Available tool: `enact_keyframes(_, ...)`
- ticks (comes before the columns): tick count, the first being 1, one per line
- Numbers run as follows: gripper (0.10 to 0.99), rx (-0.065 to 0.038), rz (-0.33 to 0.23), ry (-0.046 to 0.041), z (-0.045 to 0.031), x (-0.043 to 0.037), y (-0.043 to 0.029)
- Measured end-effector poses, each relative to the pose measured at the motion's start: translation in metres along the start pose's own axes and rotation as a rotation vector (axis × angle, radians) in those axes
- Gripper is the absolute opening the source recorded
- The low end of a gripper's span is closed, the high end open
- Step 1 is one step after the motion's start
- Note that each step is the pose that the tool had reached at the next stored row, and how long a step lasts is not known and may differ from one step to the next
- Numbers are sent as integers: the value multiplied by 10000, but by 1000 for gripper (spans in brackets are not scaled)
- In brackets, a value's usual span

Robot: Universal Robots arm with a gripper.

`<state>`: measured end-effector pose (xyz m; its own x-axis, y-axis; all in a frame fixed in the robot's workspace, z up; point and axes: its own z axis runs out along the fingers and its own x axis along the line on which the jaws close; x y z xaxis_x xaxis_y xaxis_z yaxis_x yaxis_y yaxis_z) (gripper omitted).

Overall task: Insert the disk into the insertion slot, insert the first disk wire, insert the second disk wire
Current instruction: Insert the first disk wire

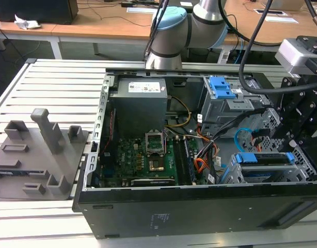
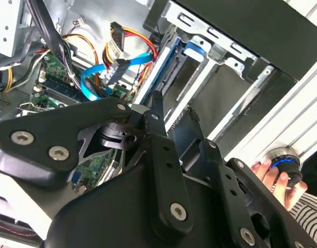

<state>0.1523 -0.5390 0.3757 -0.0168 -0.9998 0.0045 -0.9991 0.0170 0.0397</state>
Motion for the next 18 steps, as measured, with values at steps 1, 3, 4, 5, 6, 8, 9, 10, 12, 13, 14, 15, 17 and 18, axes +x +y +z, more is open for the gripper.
enact_keyframes(1, 361, 0, 0, -1, 0, -21, 0)
enact_keyframes(3, 361, 0, -1, 1, -1, -70, 1)
enact_keyframes(4, 361, 0, 0, 1, -1, -97, 2)
enact_keyframes(5, 361, 0, 0, 0, 0, -146, 2)
enact_keyframes(6, 361, 0, 0, 3, -1, -211, 4)
enact_keyframes(8, 361, 0, 0, 3, -1, -283, 5)
enact_keyframes(9, 361, 0, 0, 3, -2, -326, 5)
enact_keyframes(10, 361, 0, 0, 3, 0, -339, 6)
enact_keyframes(12, 361, 0, 0, 1, 18, -349, 5)
enact_keyframes(13, 361, 0, 0, 1, 26, -351, 5)
enact_keyframes(14, 361, 0, 0, 4, 37, -355, 4)
enact_keyframes(15, 361, 0, 0, 4, 44, -357, 4)
enact_keyframes(17, 361, 0, 0, 5, 61, -381, 4)
enact_keyframes(18, 361, 0, 0, 3, 77, -407, 4)
